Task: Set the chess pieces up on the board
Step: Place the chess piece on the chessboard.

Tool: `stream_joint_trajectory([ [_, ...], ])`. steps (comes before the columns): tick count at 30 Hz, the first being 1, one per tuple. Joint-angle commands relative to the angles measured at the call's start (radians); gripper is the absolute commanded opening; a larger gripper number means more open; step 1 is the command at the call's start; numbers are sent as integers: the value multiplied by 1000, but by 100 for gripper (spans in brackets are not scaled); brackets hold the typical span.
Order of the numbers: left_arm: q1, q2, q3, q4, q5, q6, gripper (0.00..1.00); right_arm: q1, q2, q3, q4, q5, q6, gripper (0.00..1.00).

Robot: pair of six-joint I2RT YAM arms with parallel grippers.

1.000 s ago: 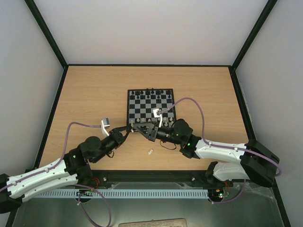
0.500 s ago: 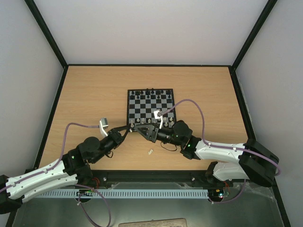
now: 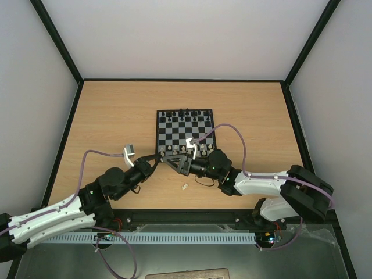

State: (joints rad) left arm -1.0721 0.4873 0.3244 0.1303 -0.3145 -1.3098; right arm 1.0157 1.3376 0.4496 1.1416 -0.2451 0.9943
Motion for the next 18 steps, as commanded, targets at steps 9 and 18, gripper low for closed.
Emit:
stream_joint_trajectory([
  [9, 3, 8, -12, 57, -13, -8, 18, 0, 36, 3, 127, -25, 23, 21],
  [18, 4, 18, -15, 66, -10, -9, 18, 0, 60, 14, 144, -48, 33, 20],
])
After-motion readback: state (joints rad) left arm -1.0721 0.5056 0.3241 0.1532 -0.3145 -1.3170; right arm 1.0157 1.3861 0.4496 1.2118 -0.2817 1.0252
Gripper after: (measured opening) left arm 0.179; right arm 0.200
